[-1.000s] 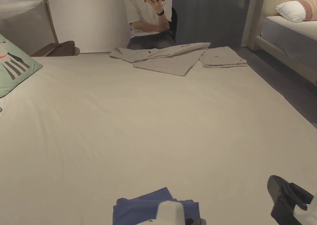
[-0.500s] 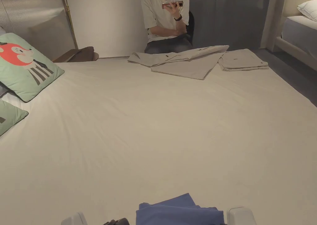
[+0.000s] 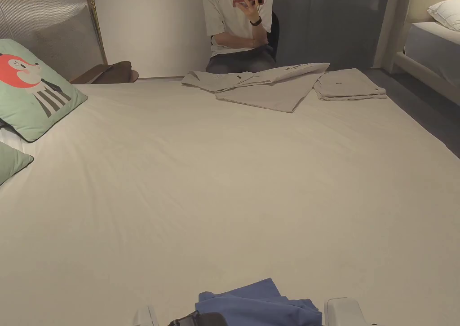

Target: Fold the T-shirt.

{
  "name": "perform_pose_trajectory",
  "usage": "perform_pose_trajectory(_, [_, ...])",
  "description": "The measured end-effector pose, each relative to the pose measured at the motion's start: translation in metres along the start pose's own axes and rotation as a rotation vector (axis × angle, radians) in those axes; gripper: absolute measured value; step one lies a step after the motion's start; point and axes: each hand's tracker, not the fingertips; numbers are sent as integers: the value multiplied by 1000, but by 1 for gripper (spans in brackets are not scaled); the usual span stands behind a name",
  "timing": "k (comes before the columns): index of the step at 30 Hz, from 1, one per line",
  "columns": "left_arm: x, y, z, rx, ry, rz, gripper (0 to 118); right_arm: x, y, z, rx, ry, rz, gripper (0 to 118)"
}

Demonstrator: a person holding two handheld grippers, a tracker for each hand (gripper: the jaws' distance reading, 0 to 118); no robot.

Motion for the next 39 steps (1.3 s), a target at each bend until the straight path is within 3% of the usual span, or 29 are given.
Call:
perform_pose_trajectory(3, [-2,3,-9,-6,-72,67,103,2,-1,1,5,3,-19,0])
perform_pose_trajectory(4, [-3,3,-12,-4,-78,88,92,2,-2,1,6,3,-20,0])
perform_pose_trajectory(6, [4,-2,-21,9,69,48,43,2,-2,3,8,-4,-20,0])
perform_pose_trajectory(7, [4,-4,-22,19,89,33,37,2,-2,4,11,-9,-21,0])
perform_pose_trajectory(9, [0,-5,-14,4,-6,89,33,3,-1,10,25,26,-41,0])
perform_pose_trajectory(12, [4,-1,9,23,10,67,29,-5,8,18,46,66,-80,0])
perform_pose_trajectory(16, [-18,33,68,99,27,50,29,-25,25,19,69,54,-34,0])
perform_pose_trajectory(25, [-65,78,268,445,210,124,29,-78,55,-2,76,101,25,0])
perform_pose_trajectory(32, [-110,108,335,527,318,157,29,-114,66,-11,56,123,84,0])
perform_pose_trajectory(34, [-110,103,330,534,335,159,33,-119,66,-11,59,123,95,0])
perform_pose_trajectory(35, [-107,101,326,549,373,147,44,-118,66,-13,57,121,103,0])
perform_pose_trajectory(37, [-95,95,316,609,538,67,76,-116,67,-11,67,115,113,0])
perform_pose_trajectory(38, [-85,90,310,649,640,11,102,-115,68,-9,69,112,116,0])
perform_pose_trajectory(39, [-77,86,305,688,707,-31,111,-111,68,-10,72,110,115,0])
